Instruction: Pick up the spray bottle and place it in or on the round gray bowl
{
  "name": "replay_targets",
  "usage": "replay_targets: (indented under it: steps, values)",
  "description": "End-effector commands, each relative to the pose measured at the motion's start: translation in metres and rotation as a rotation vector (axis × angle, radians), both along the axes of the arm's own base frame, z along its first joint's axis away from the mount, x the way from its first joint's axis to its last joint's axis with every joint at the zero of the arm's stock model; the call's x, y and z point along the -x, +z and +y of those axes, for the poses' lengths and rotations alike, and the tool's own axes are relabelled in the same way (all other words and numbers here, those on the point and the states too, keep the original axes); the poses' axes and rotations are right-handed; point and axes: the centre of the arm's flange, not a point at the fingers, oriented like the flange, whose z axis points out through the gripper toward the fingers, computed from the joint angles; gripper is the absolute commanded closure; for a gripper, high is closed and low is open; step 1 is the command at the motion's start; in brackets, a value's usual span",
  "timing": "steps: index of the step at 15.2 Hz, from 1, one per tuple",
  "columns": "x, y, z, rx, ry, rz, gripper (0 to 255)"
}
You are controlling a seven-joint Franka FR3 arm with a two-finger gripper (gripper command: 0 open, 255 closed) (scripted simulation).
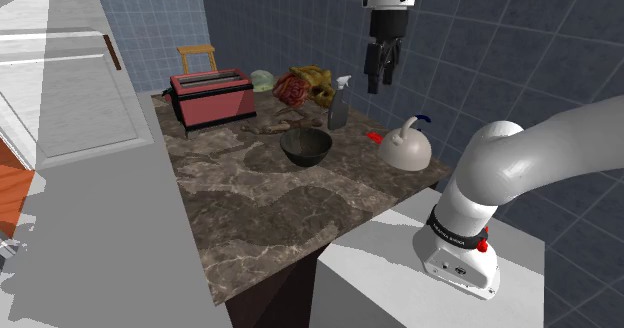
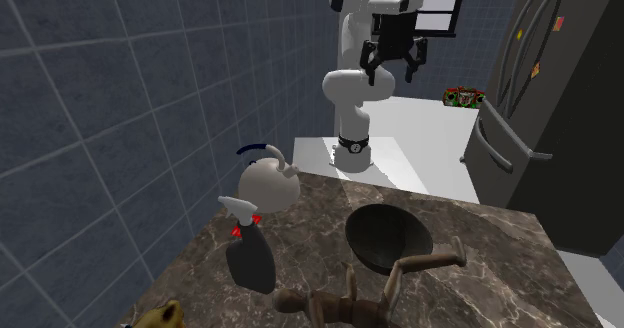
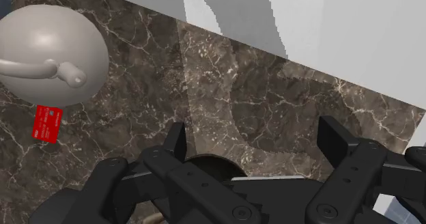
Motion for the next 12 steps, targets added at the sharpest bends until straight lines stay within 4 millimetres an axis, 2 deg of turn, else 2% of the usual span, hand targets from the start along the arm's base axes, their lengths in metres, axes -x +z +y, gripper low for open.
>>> replay_targets:
  steps: [1,6,12]
  values:
    - [0.000,0.000,0.000,0.000,0.000,0.000,0]
    - [-0.021,-0.020,-0.054,0.010,0.138,-0.018,0]
    - [-0.057,-0.043,-0.115,0.022,0.304,-0.039,0]
